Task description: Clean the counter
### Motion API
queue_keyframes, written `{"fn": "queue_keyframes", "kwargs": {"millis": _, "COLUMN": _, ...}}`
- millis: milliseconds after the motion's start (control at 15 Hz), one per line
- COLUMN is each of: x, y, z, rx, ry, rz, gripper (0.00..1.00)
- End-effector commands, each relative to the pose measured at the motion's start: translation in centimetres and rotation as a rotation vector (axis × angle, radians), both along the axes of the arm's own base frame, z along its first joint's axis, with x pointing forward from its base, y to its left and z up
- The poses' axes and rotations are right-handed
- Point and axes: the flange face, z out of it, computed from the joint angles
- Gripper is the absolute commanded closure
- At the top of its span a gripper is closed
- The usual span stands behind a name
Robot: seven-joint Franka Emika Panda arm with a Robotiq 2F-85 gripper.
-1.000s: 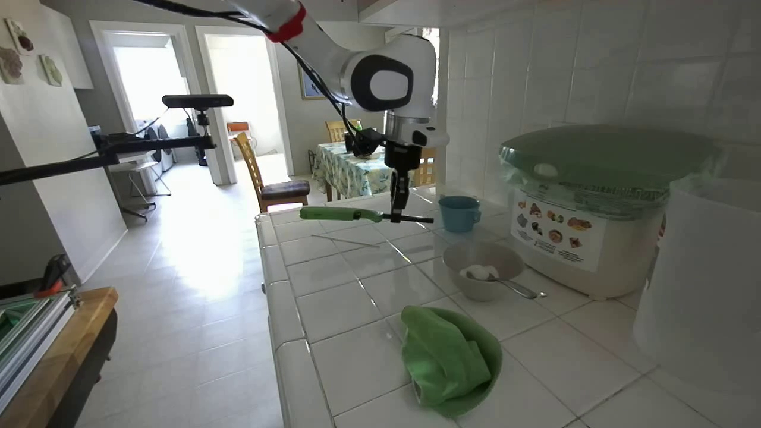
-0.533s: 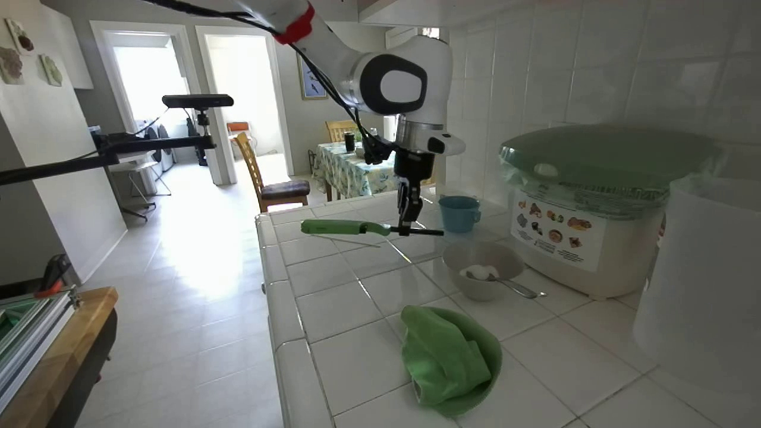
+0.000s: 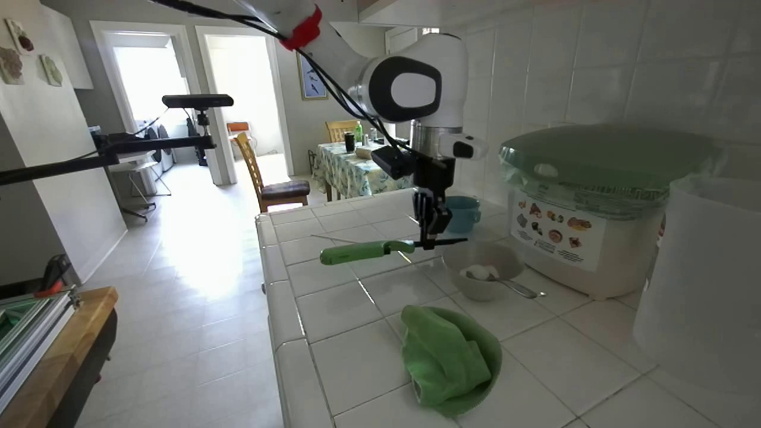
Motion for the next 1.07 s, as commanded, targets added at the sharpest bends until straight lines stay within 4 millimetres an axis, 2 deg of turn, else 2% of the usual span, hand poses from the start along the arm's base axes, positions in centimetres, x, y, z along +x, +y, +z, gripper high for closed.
{"fn": "queue_keyframes", "kwargs": {"millis": 0, "x": -0.3, "y": -0.7, "z": -1.7, "rx": 0.042, "ry": -0.038, "rz": 0.092, "gripper": 0.96}}
{"fn": "queue_keyframes", "kwargs": {"millis": 133, "x": -0.3, "y": -1.0, "z": -2.8, "rx": 0.06, "ry": -0.049, "rz": 0.115, "gripper": 0.96}}
{"fn": "queue_keyframes", "kwargs": {"millis": 333, "x": -0.2, "y": -0.9, "z": -2.6, "rx": 0.077, "ry": -0.057, "rz": 0.138, "gripper": 0.96}}
{"fn": "queue_keyframes", "kwargs": {"millis": 400, "x": -0.2, "y": -0.8, "z": -2.5, "rx": 0.079, "ry": -0.053, "rz": 0.142, "gripper": 0.61}}
{"fn": "queue_keyframes", "kwargs": {"millis": 467, "x": -0.3, "y": -0.7, "z": -2.5, "rx": 0.085, "ry": -0.052, "rz": 0.154, "gripper": 0.6}}
{"fn": "queue_keyframes", "kwargs": {"millis": 667, "x": -0.5, "y": -0.2, "z": -1.2, "rx": 0.081, "ry": -0.059, "rz": 0.164, "gripper": 0.38}}
{"fn": "queue_keyframes", "kwargs": {"millis": 800, "x": -0.7, "y": 0.0, "z": 0.7, "rx": 0.065, "ry": -0.052, "rz": 0.154, "gripper": 0.24}}
{"fn": "queue_keyframes", "kwargs": {"millis": 1000, "x": -1.1, "y": 0.6, "z": 4.7, "rx": 0.053, "ry": -0.066, "rz": 0.15, "gripper": 0.0}}
